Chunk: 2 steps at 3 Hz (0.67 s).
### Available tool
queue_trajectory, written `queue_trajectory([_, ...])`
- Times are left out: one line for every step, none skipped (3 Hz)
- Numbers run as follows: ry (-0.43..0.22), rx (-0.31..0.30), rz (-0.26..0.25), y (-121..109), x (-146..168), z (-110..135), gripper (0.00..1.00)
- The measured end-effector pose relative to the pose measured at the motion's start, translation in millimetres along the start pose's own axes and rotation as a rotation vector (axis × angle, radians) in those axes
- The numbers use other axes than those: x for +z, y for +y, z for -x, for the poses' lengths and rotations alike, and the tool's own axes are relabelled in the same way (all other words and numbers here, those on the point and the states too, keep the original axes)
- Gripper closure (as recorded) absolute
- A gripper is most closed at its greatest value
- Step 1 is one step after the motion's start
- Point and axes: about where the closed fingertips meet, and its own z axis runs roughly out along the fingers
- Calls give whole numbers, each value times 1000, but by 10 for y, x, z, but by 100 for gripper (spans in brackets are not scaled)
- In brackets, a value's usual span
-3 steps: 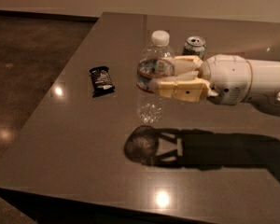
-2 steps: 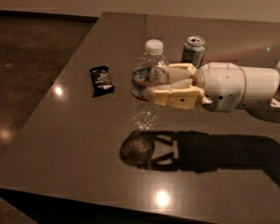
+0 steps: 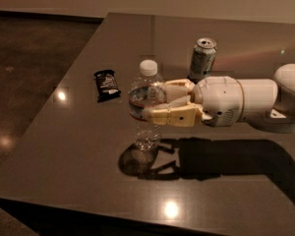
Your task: Place water bottle upright
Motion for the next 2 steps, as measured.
queue_trajectory([16, 4, 25, 26, 76, -104, 100])
queue_trajectory([22, -1, 34, 37, 122, -171, 84])
